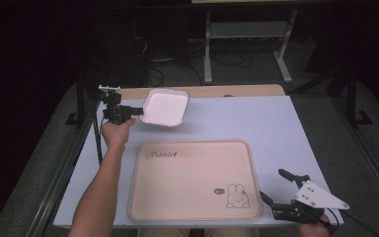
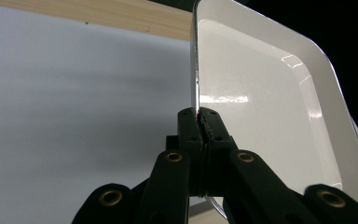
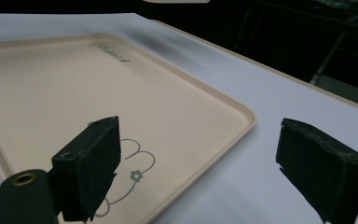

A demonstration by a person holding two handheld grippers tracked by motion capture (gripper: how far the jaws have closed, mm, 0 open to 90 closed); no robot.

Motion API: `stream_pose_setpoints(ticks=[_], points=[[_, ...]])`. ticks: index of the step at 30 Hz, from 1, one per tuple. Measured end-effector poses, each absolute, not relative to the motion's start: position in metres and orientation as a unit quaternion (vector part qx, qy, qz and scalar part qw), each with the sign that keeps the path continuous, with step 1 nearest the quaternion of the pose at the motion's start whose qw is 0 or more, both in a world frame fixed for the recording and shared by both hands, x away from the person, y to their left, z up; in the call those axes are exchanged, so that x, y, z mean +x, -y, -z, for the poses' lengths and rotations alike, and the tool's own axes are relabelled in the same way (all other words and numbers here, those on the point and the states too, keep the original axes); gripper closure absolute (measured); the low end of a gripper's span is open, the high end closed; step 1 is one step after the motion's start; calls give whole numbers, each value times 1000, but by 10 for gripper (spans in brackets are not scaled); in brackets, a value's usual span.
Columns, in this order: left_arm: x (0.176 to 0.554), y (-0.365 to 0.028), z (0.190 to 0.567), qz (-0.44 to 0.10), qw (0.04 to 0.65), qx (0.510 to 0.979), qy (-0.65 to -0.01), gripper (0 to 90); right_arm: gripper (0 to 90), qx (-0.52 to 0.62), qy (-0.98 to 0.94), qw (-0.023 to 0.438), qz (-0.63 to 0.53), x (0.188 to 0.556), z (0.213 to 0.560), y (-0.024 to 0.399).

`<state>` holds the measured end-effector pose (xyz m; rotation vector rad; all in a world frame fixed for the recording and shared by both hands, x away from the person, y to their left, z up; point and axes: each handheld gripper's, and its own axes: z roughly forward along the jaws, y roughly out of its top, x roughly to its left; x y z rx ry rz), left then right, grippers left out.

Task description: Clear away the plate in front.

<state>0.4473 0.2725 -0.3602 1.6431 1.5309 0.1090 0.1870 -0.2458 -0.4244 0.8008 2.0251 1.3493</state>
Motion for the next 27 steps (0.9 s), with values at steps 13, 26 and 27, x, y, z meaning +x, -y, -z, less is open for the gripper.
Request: stream_pose_setpoints(ticks=[13, 26, 27], points=[[432, -277, 348, -52, 435, 675, -593, 889, 129, 300, -758, 285, -504, 188, 425, 246], [415, -280, 349, -41, 447, 678, -583, 889, 129, 303, -758, 285, -503, 188, 425, 246], [415, -280, 349, -41, 447, 678, -583, 889, 129, 303, -758, 286, -503, 188, 425, 246]])
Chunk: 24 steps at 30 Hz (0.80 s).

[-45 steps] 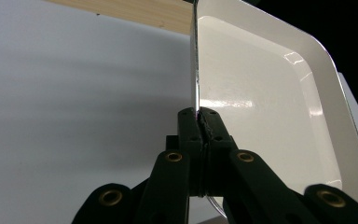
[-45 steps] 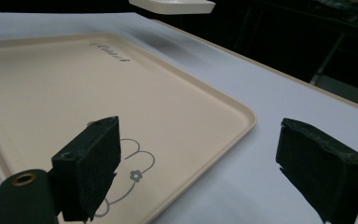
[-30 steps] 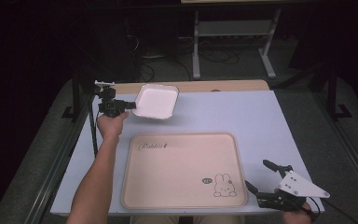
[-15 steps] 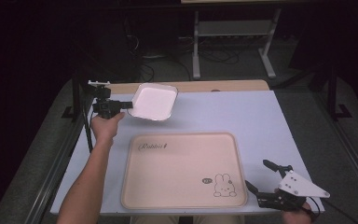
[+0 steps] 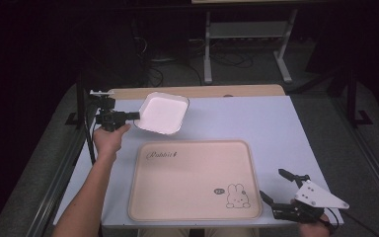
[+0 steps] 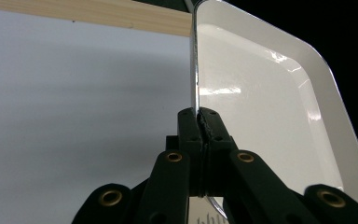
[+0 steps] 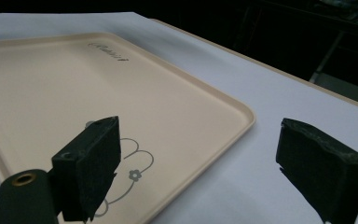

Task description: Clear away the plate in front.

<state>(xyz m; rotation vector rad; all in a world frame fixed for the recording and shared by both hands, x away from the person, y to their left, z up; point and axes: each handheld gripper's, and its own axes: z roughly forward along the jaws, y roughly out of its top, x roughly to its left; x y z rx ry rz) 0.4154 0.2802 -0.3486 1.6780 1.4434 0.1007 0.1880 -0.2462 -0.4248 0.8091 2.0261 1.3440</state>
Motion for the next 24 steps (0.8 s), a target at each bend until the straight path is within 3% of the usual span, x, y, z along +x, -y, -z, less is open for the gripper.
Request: stream_pose_setpoints(ticks=[24], points=[[389, -281, 351, -25, 439, 709, -550, 888, 129, 303, -755, 287, -506, 187, 424, 247]])
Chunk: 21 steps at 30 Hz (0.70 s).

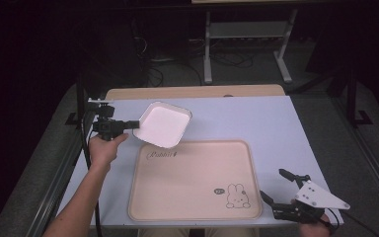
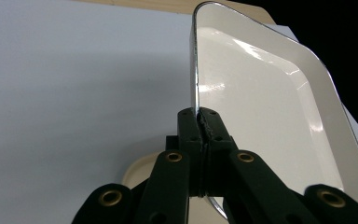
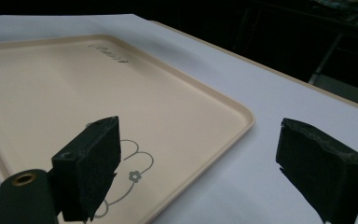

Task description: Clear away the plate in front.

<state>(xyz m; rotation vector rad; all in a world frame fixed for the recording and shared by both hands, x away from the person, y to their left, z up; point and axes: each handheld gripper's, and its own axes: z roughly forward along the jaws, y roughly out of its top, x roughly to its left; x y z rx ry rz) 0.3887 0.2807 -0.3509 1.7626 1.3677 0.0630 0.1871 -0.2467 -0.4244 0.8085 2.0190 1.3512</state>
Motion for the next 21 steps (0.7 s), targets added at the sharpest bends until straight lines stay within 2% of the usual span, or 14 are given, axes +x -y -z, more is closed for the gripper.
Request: stream_pose_setpoints(ticks=[21], points=[[365, -278, 356, -13, 435, 727, -530, 888, 130, 301, -757, 285, -506, 187, 424, 246]])
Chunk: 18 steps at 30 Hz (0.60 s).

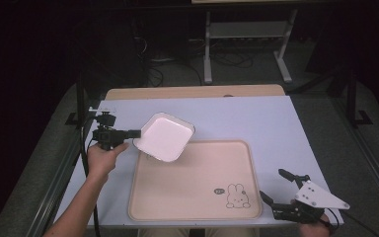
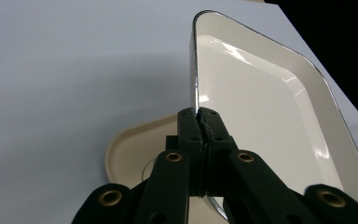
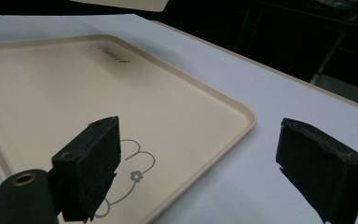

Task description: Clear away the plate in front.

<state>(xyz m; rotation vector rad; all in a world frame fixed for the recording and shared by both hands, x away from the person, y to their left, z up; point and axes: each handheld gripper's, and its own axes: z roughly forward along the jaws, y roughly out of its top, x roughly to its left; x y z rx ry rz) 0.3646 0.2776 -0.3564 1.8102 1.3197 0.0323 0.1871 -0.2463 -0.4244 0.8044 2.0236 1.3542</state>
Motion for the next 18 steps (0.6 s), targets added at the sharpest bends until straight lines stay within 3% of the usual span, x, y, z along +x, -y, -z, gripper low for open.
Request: stream_pose_setpoints(ticks=[18], points=[[342, -268, 371, 3, 437, 733, -522, 888, 130, 299, -757, 285, -507, 186, 424, 246]])
